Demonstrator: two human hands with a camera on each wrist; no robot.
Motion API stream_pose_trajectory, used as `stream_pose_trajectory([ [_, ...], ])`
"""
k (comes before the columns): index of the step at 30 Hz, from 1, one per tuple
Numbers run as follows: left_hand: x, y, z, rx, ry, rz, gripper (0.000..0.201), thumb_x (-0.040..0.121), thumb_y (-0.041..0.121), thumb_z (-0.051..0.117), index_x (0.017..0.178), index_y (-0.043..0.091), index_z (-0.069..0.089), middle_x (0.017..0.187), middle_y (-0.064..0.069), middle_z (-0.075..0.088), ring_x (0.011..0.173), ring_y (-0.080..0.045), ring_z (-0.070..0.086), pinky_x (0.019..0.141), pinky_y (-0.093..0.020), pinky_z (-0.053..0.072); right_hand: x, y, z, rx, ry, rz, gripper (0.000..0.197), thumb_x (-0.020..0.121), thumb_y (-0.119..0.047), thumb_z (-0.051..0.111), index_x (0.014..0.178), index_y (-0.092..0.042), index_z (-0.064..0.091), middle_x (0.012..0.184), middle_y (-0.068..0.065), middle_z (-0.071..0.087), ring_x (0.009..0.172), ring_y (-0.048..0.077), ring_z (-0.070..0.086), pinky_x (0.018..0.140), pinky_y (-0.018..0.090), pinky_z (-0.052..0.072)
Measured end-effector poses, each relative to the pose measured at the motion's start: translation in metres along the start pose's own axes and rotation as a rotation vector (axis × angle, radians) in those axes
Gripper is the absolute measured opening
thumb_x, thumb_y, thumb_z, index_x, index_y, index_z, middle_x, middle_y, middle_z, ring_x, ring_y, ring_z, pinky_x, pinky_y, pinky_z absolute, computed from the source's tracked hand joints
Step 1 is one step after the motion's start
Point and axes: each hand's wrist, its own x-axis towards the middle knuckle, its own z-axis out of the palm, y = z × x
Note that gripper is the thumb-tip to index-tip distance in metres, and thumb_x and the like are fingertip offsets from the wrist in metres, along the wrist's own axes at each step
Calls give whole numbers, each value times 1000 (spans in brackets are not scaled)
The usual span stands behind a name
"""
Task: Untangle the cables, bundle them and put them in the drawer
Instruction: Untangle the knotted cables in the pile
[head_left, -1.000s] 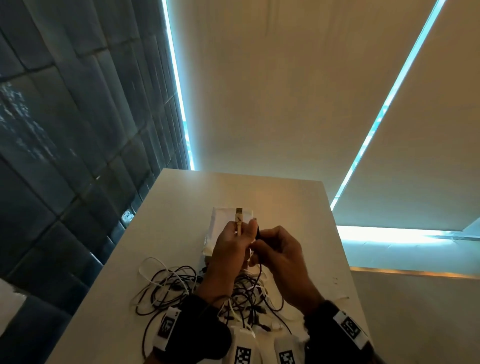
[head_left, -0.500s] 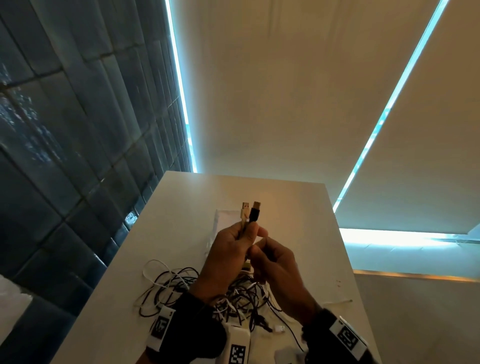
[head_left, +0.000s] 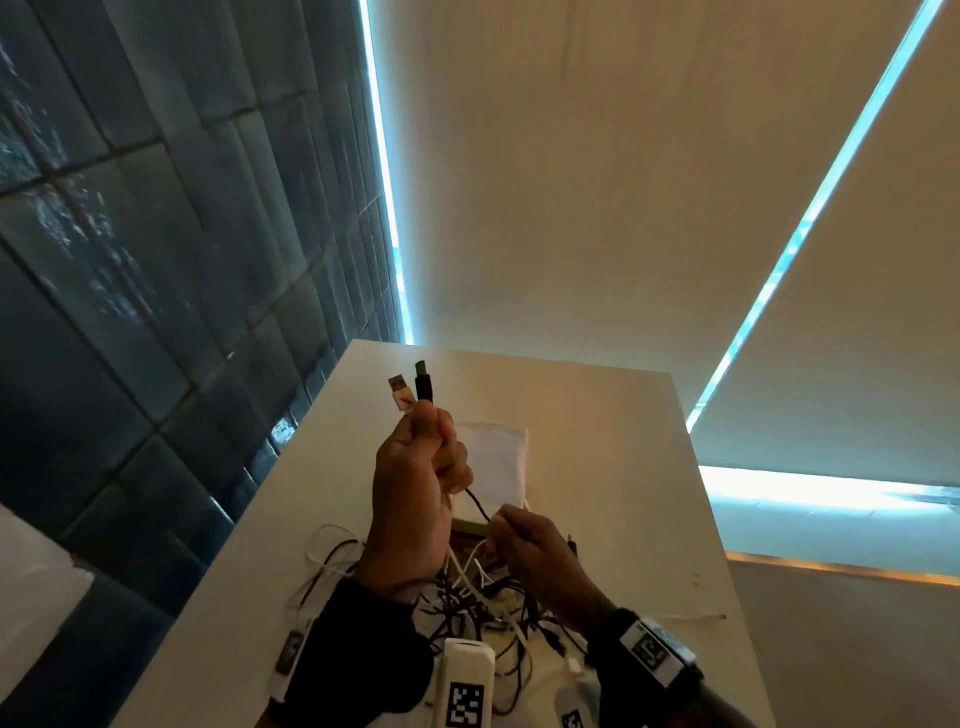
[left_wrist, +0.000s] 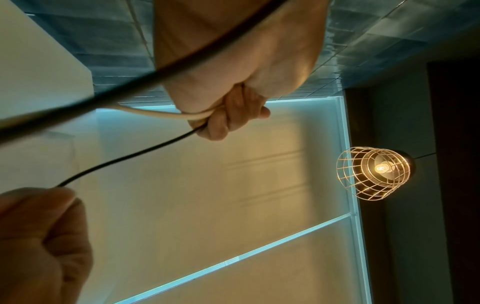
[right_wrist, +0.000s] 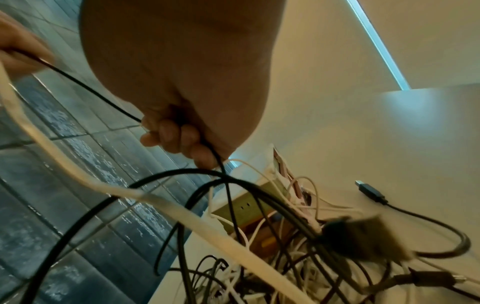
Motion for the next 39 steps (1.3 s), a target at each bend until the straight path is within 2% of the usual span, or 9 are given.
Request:
stream_pose_trajectory([
  [3,-2,8,-3,9,-4,30,38,103,21,34,69,12,48,53,0,25,46,-11,18,48,-30,16,7,15,4,-124,2,22,29,98,-26,47,70,-25,56,68,-6,56,67,8,53,67,29,43],
  [7,-3,20,-5,19,-5,65,39,104,21,32,70,11,47,51,2,26,44,-10,18,44,-26,18,6,27,11,-83,-3,60,30,100,-15,47,72,-10,56,68,-5,53,65,7,48,65,24,40],
  [11,2,29,-12,22,3,86,43,105,13,29,67,13,48,49,5,26,40,-8,19,40,-22,20,5,37,18,-145,39,84,40,99,-9,48,66,-32,53,59,-21,56,59,-5,48,62,13,37],
  [17,4,26,-25,138,49,-1,37,104,25,35,71,13,47,47,6,27,37,-6,20,34,-18,20,25,11,16,-14,244,190,27,94,-15,57,68,-12,63,60,-5,56,54,7,52,52,24,42],
  [22,2,16,-32,263,70,-141,36,103,31,35,74,14,48,54,-2,45,40,-9,30,37,-20,22,22,-63,5,172,231,-39,23,93,-16,59,71,-11,66,62,6,43,58,17,36,52,24,29],
  [26,4,11,-27,299,60,-211,38,104,32,33,74,13,47,87,-9,73,73,-24,66,58,-32,52,11,-94,5,228,89,-185,22,94,-11,58,74,-7,65,60,1,47,57,12,38,54,18,34],
  [29,4,17,-20,73,-28,-225,39,103,31,30,73,12,45,96,-16,73,92,-31,70,80,-44,55,2,-94,6,250,-10,-158,20,94,-3,54,76,1,62,59,-6,55,52,2,48,53,12,41],
  [33,6,25,-14,-122,-69,-135,37,102,30,33,71,12,44,54,1,45,46,-11,43,55,-27,44,-5,-79,6,327,-37,-53,20,95,0,51,76,3,58,57,-7,58,51,2,53,52,14,44],
  [39,2,28,-15,-110,-108,-43,28,90,30,44,68,12,45,51,4,29,40,-7,21,38,-20,20,1,-53,3,206,-75,23,23,97,-9,54,76,-2,61,63,-7,63,61,2,62,60,15,47],
])
